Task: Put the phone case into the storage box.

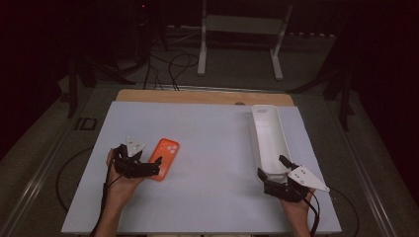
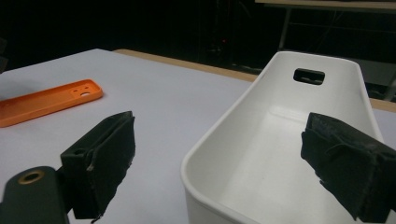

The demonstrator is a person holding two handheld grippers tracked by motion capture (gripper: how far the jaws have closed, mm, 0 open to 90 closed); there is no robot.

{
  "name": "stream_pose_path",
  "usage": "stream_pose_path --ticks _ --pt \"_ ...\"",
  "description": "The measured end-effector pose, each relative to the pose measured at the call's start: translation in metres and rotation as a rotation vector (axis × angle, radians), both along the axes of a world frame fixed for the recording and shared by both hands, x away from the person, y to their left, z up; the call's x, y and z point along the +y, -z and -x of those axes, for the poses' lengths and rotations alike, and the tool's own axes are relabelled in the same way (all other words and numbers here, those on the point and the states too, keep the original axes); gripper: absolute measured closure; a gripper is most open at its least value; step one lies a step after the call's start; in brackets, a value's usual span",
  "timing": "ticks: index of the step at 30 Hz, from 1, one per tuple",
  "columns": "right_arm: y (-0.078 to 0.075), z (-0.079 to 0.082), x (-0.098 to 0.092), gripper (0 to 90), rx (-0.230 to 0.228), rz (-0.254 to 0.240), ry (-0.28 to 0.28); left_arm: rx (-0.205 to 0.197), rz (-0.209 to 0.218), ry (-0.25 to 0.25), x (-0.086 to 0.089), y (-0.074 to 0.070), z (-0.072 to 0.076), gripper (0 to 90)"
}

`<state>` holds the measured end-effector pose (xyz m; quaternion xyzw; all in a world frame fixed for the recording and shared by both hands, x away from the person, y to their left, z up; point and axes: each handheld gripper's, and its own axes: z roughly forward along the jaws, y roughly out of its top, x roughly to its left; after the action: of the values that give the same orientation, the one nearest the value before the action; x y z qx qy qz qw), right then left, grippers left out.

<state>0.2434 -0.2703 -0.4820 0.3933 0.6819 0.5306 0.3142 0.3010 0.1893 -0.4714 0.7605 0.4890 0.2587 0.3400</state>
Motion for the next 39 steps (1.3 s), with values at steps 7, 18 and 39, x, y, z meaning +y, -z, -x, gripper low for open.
stream_pose_path --ticks 7,18,39 --pt "0.001 0.0 0.0 10.0 0.003 0.003 0.0 0.01 -0.002 -0.009 -0.005 0.002 -0.004 0.6" --pt "0.0 0.0 -0.004 10.1 -0.003 -0.002 0.01 0.053 -0.017 -0.002 -0.014 0.009 -0.012 0.6" --pt "-0.001 0.001 -0.004 10.1 -0.004 -0.001 0.014 0.15 -0.043 0.01 -0.023 0.028 -0.023 0.8"
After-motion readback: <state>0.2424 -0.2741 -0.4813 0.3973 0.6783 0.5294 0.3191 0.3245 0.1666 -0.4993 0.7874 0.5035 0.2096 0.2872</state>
